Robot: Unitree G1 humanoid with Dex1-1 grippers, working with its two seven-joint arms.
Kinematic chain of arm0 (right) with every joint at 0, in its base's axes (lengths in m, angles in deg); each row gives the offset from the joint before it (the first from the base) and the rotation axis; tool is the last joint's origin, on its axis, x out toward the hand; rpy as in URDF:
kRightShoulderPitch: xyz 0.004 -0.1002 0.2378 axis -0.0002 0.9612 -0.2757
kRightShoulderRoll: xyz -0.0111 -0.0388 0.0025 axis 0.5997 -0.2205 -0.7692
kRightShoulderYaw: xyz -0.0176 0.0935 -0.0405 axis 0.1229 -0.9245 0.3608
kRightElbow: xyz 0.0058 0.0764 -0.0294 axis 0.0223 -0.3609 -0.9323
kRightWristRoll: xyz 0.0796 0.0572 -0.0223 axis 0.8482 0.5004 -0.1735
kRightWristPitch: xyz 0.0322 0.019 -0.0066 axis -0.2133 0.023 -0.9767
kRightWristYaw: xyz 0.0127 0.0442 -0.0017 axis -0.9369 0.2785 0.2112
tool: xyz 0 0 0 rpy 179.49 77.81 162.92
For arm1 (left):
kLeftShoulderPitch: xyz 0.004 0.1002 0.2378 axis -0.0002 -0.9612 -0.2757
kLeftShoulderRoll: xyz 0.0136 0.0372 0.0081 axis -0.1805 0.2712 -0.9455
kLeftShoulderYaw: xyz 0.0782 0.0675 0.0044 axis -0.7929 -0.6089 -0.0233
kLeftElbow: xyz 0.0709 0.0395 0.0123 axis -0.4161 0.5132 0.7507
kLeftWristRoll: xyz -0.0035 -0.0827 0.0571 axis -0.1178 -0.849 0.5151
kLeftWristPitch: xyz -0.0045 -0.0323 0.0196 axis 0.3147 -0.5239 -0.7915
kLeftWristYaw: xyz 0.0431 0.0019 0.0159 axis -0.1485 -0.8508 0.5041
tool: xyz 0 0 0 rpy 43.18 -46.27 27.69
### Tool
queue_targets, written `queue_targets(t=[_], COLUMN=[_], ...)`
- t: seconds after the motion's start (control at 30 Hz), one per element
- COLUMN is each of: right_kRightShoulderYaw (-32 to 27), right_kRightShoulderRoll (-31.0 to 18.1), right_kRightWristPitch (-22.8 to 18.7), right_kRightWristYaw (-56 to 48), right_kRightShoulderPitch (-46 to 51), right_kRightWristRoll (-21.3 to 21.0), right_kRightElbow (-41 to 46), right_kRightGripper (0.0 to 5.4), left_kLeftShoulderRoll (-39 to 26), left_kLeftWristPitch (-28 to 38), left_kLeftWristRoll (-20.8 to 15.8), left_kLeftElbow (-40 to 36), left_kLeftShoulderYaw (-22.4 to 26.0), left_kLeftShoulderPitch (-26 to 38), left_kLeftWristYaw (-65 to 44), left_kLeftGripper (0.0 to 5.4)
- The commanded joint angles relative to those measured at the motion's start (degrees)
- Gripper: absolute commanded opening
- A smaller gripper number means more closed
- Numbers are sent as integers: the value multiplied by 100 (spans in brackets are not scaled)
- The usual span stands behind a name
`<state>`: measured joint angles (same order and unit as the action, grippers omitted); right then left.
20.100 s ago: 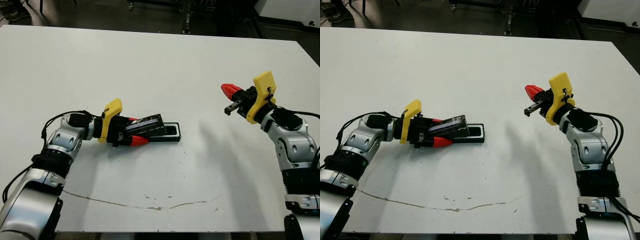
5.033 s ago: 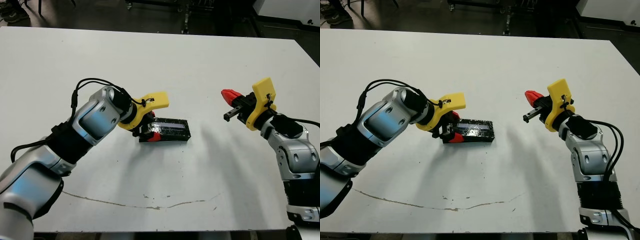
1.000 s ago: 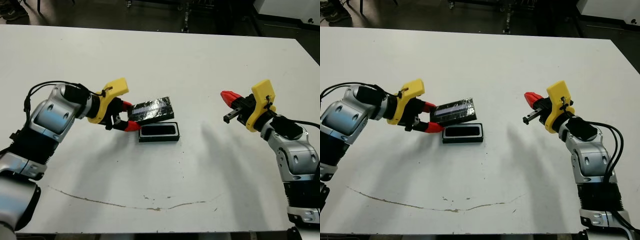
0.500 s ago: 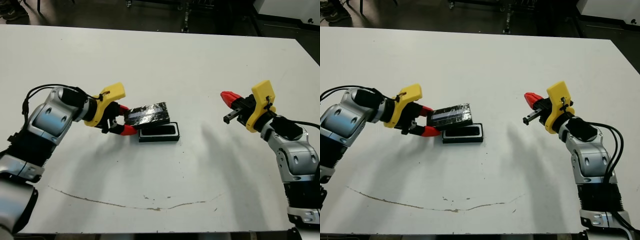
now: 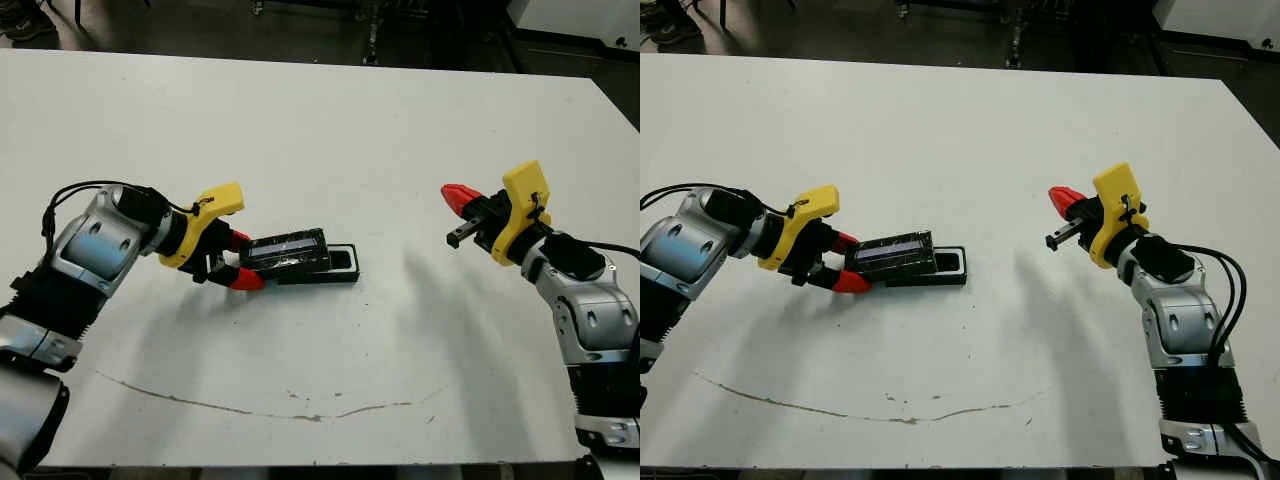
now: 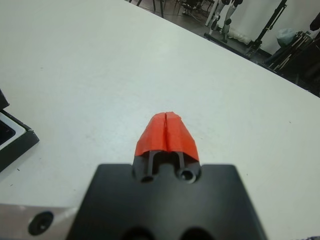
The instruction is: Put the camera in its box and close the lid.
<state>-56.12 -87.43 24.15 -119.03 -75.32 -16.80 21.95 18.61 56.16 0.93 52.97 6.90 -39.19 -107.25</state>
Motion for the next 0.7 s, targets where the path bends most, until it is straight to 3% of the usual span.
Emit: queue_targets(t=[0.03, 0.7], right_kRightShoulderYaw=[0, -7], right_kRightShoulderRoll=[-76, -85], right_kRightWristPitch=[-57, 39], right_kRightWristYaw=[16, -13], right_kRightShoulderPitch=[87, 84], right_kRightWristRoll=[-9, -14], right_kRightElbow=[51, 17], right_kRightGripper=[0, 0], left_kLeftShoulderRoll=[-41, 470], left_kLeftWristPitch=[35, -286], left_kLeftWristRoll=[84, 263], left_kLeftElbow=[-55, -136], left_kLeftShoulderYaw=[-117, -348], left_kLeftShoulderPitch=[-239, -154], left_kLeftWristYaw=[-24, 653], left_kLeftGripper=[320, 319])
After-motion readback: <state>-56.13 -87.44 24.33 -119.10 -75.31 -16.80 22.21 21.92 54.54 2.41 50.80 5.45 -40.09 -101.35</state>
